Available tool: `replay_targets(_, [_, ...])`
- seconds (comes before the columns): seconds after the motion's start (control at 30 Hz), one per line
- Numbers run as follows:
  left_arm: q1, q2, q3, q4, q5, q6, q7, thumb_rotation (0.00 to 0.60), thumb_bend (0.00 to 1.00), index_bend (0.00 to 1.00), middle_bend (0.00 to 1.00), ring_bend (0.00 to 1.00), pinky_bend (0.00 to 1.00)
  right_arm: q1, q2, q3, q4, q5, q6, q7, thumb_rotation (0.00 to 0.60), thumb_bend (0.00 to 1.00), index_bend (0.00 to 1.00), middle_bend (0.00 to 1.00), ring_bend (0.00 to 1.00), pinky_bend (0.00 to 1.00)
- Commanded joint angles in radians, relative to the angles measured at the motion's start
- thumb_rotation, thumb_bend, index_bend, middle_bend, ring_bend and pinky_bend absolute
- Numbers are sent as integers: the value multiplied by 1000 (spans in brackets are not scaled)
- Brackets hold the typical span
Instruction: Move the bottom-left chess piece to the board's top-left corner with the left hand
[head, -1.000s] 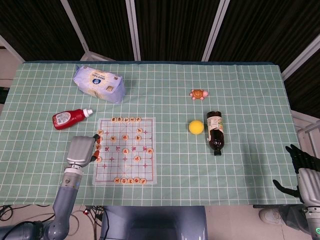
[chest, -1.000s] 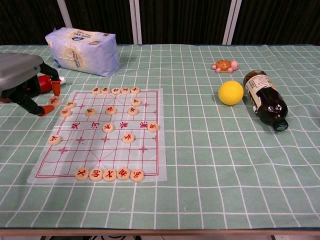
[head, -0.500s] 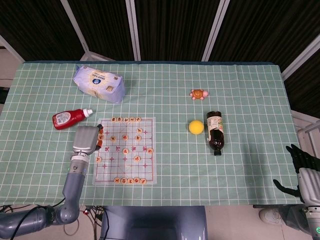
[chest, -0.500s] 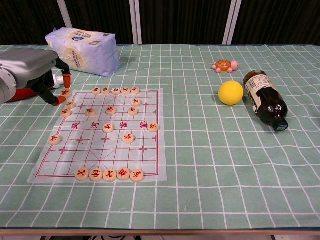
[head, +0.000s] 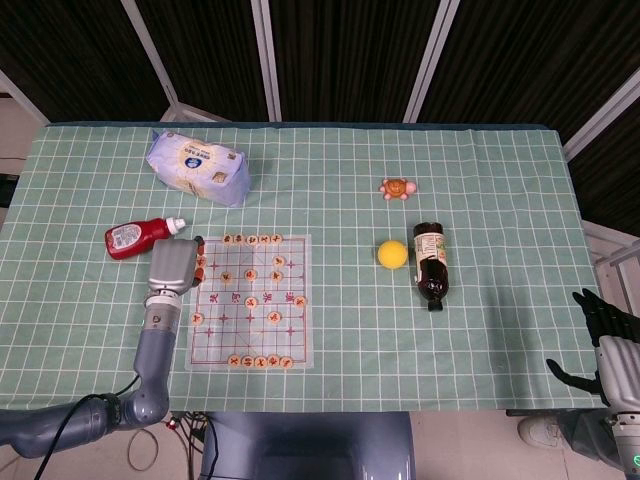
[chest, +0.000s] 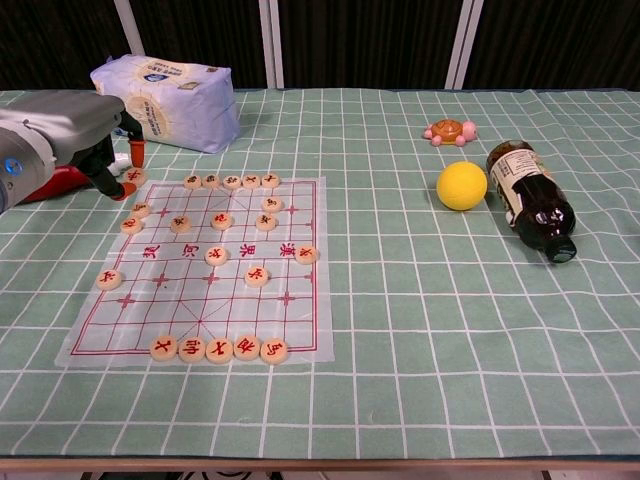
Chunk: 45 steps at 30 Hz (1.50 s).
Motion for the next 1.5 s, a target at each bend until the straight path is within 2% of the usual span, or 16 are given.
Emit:
replay_targets(0.03, [-12, -8, -3, 24, -16, -8, -4, 600, 280, 489, 1000, 1000, 1000, 0, 0, -1, 0, 1, -3, 0, 600, 249, 0, 0, 0, 0])
replay_targets(0.87, [-99, -93, -17, 212, -89, -93, -50, 600, 280, 489, 1000, 1000, 1000, -1, 4, 2, -8, 15, -11, 8, 600, 249, 0, 0, 0, 0])
replay_targets(1.5, [-161, -150, -30, 354, -166, -146, -18, 600, 280, 490, 1000, 1000, 1000, -2, 8, 3, -12, 19, -14, 19, 600, 249, 0, 0, 0, 0])
